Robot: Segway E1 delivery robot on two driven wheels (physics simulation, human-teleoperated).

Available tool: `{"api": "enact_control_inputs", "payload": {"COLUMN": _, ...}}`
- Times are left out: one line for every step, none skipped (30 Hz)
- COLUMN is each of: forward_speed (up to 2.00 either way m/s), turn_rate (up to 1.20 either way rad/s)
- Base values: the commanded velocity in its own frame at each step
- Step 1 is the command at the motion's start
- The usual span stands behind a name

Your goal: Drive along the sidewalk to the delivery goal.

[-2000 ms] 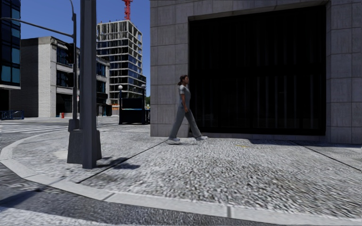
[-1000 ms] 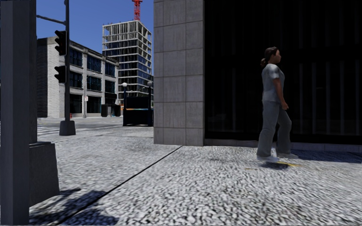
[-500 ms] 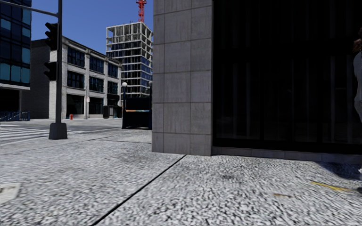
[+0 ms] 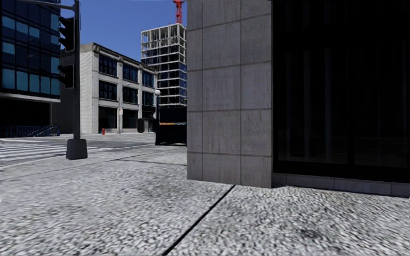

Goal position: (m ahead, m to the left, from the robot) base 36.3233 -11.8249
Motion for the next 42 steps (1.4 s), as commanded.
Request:
{"api": "enact_control_inputs", "payload": {"forward_speed": 1.44, "turn_rate": 0.52}}
{"api": "enact_control_inputs", "payload": {"forward_speed": 1.44, "turn_rate": 0.53}}
{"api": "enact_control_inputs", "payload": {"forward_speed": 1.44, "turn_rate": 0.53}}
{"api": "enact_control_inputs", "payload": {"forward_speed": 1.44, "turn_rate": 0.53}}
{"api": "enact_control_inputs", "payload": {"forward_speed": 1.44, "turn_rate": 0.53}}
{"api": "enact_control_inputs", "payload": {"forward_speed": 1.44, "turn_rate": 0.54}}
{"api": "enact_control_inputs", "payload": {"forward_speed": 1.44, "turn_rate": 0.54}}
{"api": "enact_control_inputs", "payload": {"forward_speed": 1.44, "turn_rate": 0.54}}
{"api": "enact_control_inputs", "payload": {"forward_speed": 1.44, "turn_rate": 0.54}}
{"api": "enact_control_inputs", "payload": {"forward_speed": 1.44, "turn_rate": 0.54}}
{"api": "enact_control_inputs", "payload": {"forward_speed": 1.44, "turn_rate": 0.54}}
{"api": "enact_control_inputs", "payload": {"forward_speed": 1.44, "turn_rate": 0.54}}
{"api": "enact_control_inputs", "payload": {"forward_speed": 1.44, "turn_rate": 0.54}}
{"api": "enact_control_inputs", "payload": {"forward_speed": 1.44, "turn_rate": 0.54}}
{"api": "enact_control_inputs", "payload": {"forward_speed": 1.44, "turn_rate": 0.54}}
{"api": "enact_control_inputs", "payload": {"forward_speed": 1.44, "turn_rate": 0.54}}
{"api": "enact_control_inputs", "payload": {"forward_speed": 1.44, "turn_rate": 0.54}}
{"api": "enact_control_inputs", "payload": {"forward_speed": 1.44, "turn_rate": 0.54}}
{"api": "enact_control_inputs", "payload": {"forward_speed": 1.44, "turn_rate": 0.54}}
{"api": "enact_control_inputs", "payload": {"forward_speed": 1.44, "turn_rate": 0.54}}
{"api": "enact_control_inputs", "payload": {"forward_speed": 1.44, "turn_rate": 0.54}}
{"api": "enact_control_inputs", "payload": {"forward_speed": 1.44, "turn_rate": 0.54}}
{"api": "enact_control_inputs", "payload": {"forward_speed": 1.44, "turn_rate": 0.54}}
{"api": "enact_control_inputs", "payload": {"forward_speed": 1.44, "turn_rate": 0.54}}
{"api": "enact_control_inputs", "payload": {"forward_speed": 1.44, "turn_rate": 0.54}}
{"api": "enact_control_inputs", "payload": {"forward_speed": 1.44, "turn_rate": 0.54}}
{"api": "enact_control_inputs", "payload": {"forward_speed": 1.44, "turn_rate": 0.54}}
{"api": "enact_control_inputs", "payload": {"forward_speed": 1.44, "turn_rate": 0.54}}
{"api": "enact_control_inputs", "payload": {"forward_speed": 1.44, "turn_rate": 0.54}}
{"api": "enact_control_inputs", "payload": {"forward_speed": 1.44, "turn_rate": 0.52}}
{"api": "enact_control_inputs", "payload": {"forward_speed": 1.44, "turn_rate": 0.52}}
{"api": "enact_control_inputs", "payload": {"forward_speed": 1.44, "turn_rate": 0.0}}
{"api": "enact_control_inputs", "payload": {"forward_speed": 1.44, "turn_rate": 0.0}}
{"api": "enact_control_inputs", "payload": {"forward_speed": 1.44, "turn_rate": 0.0}}
{"api": "enact_control_inputs", "payload": {"forward_speed": 1.44, "turn_rate": 0.0}}
{"api": "enact_control_inputs", "payload": {"forward_speed": 1.44, "turn_rate": 0.0}}
{"api": "enact_control_inputs", "payload": {"forward_speed": 1.51, "turn_rate": 0.0}}
{"api": "enact_control_inputs", "payload": {"forward_speed": 1.56, "turn_rate": 0.0}}
{"api": "enact_control_inputs", "payload": {"forward_speed": 1.57, "turn_rate": 0.0}}
{"api": "enact_control_inputs", "payload": {"forward_speed": 1.57, "turn_rate": 0.0}}
{"api": "enact_control_inputs", "payload": {"forward_speed": 1.57, "turn_rate": 0.0}}
{"api": "enact_control_inputs", "payload": {"forward_speed": 1.56, "turn_rate": 0.0}}
